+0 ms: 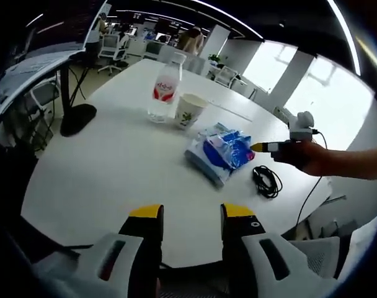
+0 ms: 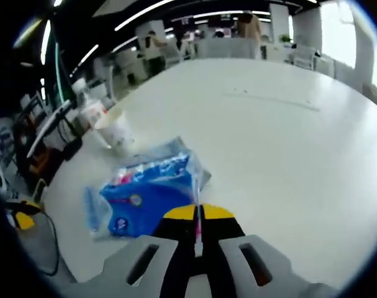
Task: Arrange the tabletop items into an orderly group along one side of the table until the central work area is clear of visible clutter.
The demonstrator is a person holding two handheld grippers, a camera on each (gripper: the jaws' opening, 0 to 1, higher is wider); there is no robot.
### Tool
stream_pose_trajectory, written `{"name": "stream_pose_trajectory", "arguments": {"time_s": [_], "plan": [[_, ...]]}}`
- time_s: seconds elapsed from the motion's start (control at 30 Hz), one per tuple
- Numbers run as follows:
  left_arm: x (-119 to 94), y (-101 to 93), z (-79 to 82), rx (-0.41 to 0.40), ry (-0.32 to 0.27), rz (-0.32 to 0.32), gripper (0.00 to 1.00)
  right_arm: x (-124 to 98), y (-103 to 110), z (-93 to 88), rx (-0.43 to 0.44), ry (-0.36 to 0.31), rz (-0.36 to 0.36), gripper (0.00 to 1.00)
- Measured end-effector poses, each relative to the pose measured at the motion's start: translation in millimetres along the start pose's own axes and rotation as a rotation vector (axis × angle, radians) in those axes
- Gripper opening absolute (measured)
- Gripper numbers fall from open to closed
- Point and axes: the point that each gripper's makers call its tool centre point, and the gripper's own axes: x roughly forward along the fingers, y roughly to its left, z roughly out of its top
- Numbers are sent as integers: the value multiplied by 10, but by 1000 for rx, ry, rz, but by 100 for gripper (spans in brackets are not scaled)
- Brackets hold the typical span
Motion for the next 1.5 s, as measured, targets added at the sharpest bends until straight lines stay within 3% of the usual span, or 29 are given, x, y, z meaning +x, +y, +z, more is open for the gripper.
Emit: {"name": "stream_pose_trajectory", "arguments": {"time_s": [0.43,0.97,1.5], "plan": [[-6,-12,-15,4,6,-1,35,-179,-250,-18,105,-60,-38,0],[26,-82,-28,5,15,-14,35,-478,-840,80,198,-126,-131,0],[33,-134,-67,11,25,-17,35,-776,-1190,65,297,-164,-223,0]]}}
